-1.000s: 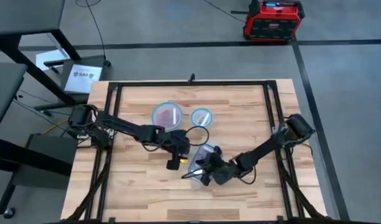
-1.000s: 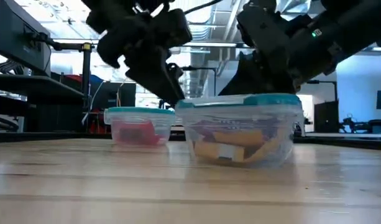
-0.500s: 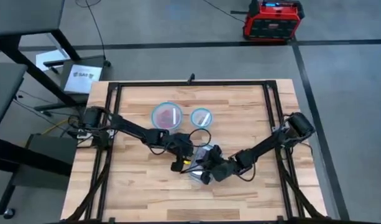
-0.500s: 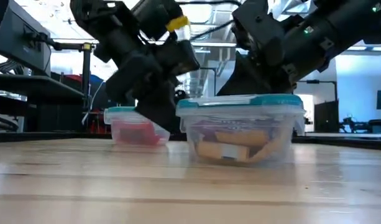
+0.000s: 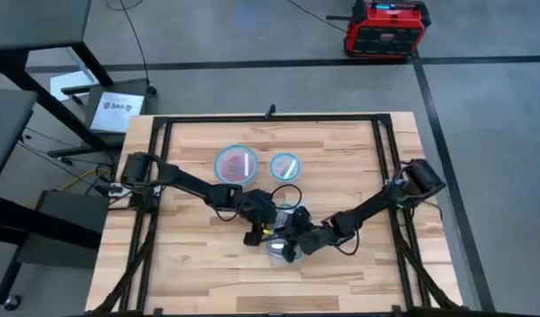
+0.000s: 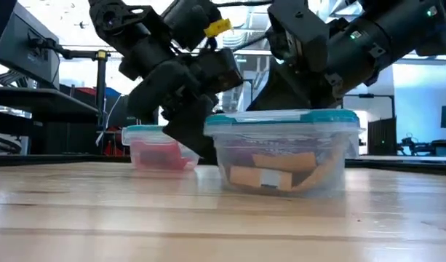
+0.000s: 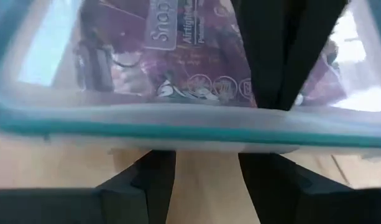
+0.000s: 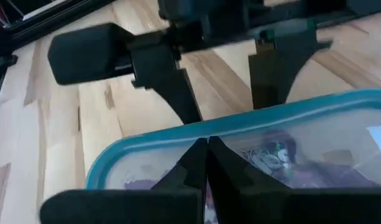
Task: Sort candy
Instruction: Close the center transparent bin with the lid
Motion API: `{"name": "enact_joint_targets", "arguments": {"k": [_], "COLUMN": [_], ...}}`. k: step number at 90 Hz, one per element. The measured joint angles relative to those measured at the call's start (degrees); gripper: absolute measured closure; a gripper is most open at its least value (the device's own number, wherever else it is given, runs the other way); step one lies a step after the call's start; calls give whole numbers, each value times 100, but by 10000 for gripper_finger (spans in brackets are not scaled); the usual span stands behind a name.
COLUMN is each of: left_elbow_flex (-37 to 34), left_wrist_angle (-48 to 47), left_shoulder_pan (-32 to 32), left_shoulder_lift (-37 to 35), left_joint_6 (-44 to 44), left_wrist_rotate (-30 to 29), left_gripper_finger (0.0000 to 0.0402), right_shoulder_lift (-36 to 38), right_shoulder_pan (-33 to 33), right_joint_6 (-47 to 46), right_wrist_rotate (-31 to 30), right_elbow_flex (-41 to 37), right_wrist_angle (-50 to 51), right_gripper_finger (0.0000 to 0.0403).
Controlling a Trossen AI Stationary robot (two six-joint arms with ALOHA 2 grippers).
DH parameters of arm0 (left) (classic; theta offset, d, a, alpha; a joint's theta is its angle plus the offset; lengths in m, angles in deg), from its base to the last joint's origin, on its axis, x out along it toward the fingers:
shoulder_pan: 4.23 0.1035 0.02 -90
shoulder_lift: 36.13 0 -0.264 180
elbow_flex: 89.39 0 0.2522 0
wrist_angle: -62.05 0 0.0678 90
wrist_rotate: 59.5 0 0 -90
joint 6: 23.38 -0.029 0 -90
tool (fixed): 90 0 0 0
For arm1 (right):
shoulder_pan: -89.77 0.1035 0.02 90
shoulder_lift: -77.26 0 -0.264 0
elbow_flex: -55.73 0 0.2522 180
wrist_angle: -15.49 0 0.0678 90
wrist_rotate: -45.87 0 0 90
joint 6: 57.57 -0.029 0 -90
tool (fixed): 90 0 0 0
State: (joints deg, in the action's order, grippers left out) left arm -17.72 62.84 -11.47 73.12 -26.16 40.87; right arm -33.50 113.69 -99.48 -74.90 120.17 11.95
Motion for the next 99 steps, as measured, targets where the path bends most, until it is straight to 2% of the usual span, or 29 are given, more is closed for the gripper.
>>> {"name": "enact_joint_targets", "arguments": {"k": [14,29,38,49,61,72,88,99], "left_elbow_flex": [355,619,690,847,916,922,887,895], "left_wrist_angle": [-1152,-2496,-3019,-2834,-1934,-1219,-1575,-1827], "left_shoulder_pan": [-22,-5,-3,-7,60,171,283,236], "left_shoulder_lift": [-123,-526,-779,-1141,-1179,-896,-495,-428], "left_joint_6": [-300,-297,-89,67,24,7,223,624], "left_wrist_rotate": [-273,-463,-560,-681,-627,-446,-596,-597], "left_gripper_finger": [238,238,238,238,238,238,238,238], "right_shoulder_lift": [59,380,831,1652,2093,2024,1575,1502], "right_shoulder_pan": [61,104,217,495,921,1206,1178,1078], "right_joint_6": [192,1048,1564,1334,634,-157,-988,-1161], "right_wrist_rotate": [24,79,98,92,69,-120,-146,85], "right_elbow_flex": [-2,-46,-72,-36,-46,-31,-37,2], "right_wrist_angle": [-82,-348,-240,190,957,1451,2067,2571], "right_gripper_finger": [403,403,403,403,403,403,403,403]}}
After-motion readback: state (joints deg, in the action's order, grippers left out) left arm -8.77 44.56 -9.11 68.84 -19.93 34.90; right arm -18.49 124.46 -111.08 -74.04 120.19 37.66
